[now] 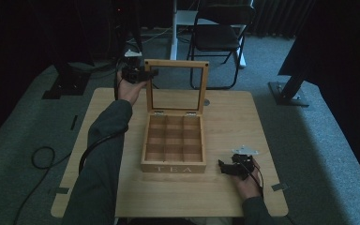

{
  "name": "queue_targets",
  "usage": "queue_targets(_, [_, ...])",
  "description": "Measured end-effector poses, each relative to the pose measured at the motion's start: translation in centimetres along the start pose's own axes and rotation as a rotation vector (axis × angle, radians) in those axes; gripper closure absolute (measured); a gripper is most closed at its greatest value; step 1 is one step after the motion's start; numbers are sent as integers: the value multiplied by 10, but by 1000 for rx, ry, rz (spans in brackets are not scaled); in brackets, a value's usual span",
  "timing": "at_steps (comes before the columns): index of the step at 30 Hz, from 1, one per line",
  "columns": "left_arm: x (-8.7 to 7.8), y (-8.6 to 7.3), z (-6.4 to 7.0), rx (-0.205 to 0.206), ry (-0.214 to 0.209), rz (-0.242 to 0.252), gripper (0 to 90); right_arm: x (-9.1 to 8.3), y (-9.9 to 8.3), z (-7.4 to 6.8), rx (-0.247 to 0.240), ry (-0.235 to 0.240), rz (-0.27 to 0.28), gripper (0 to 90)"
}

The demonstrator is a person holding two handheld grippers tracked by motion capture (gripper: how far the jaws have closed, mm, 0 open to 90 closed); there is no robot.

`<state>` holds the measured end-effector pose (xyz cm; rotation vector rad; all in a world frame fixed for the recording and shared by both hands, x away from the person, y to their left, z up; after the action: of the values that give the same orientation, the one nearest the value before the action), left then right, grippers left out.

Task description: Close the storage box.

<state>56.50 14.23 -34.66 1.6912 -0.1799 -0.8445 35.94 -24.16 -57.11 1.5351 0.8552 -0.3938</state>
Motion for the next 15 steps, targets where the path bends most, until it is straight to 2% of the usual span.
queue_targets(4, [-13,-6,5,-4,-30,44,453,0,0,0,-1,-1,0,119])
queue_targets(6, [-16,-7,6,-1,-35,49,455,0,0,0,-2,-2,0,120])
queue_targets(8, [-26,-10,14,-4,-37,70,443,1,1,-1,-1,-2,0,120])
queue_targets(12, [-33,-13,22,9,-30,70,426,1,1,-1,-2,-1,-1,119])
queue_targets(15, [-42,-17,30,34,-27,67,425,1,1,-1,-3,0,-1,120])
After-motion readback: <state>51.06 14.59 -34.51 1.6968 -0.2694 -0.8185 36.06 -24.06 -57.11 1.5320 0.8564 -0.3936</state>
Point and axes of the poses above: each handheld gripper's, and its own axes: x roughly forward along the jaws, y roughly out of its top, z roughly to its right, the point moved 3 cm from there along x, roughly forward along the jaws, and after that the axes turned 13 degrees about x, right-handed, at the moved point
